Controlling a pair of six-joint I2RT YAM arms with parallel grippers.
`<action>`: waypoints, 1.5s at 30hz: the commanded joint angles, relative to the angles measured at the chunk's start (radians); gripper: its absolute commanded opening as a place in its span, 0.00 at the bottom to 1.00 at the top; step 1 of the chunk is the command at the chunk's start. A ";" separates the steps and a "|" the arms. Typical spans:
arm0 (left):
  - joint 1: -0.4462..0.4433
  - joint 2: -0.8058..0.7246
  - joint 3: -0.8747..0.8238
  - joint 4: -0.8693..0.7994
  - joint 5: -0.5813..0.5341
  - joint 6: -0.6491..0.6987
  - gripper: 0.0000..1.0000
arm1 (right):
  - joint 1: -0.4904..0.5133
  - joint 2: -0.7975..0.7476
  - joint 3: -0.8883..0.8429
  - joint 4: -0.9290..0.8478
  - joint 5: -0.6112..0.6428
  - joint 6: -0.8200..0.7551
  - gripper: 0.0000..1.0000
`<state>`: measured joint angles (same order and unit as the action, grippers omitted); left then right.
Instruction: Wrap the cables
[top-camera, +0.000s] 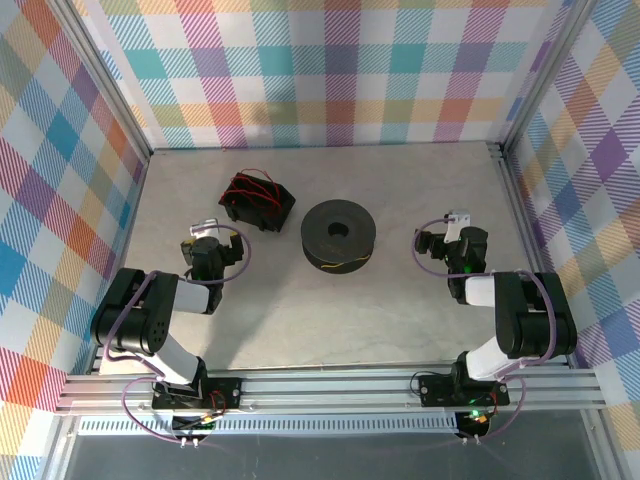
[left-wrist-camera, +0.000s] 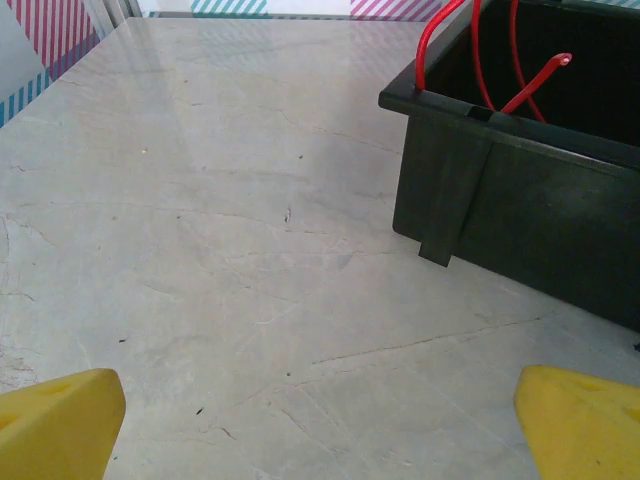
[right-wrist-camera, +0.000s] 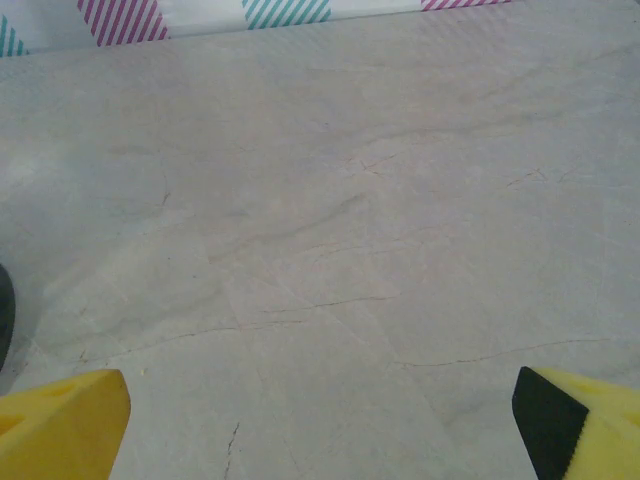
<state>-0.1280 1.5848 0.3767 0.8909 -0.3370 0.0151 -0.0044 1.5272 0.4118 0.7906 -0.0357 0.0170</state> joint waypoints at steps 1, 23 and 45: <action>0.013 -0.006 0.013 0.013 0.000 -0.015 1.00 | 0.003 0.004 0.016 -0.001 -0.014 -0.010 0.99; 0.012 -0.007 0.013 0.013 0.000 -0.015 1.00 | 0.003 0.004 0.016 -0.001 -0.014 -0.009 0.99; -0.111 -0.317 0.065 -0.286 -0.177 0.051 1.00 | 0.029 -0.256 0.044 -0.263 0.007 -0.007 0.99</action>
<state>-0.2123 1.3457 0.4404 0.6739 -0.4431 0.0387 0.0074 1.3499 0.4232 0.6151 -0.0349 0.0139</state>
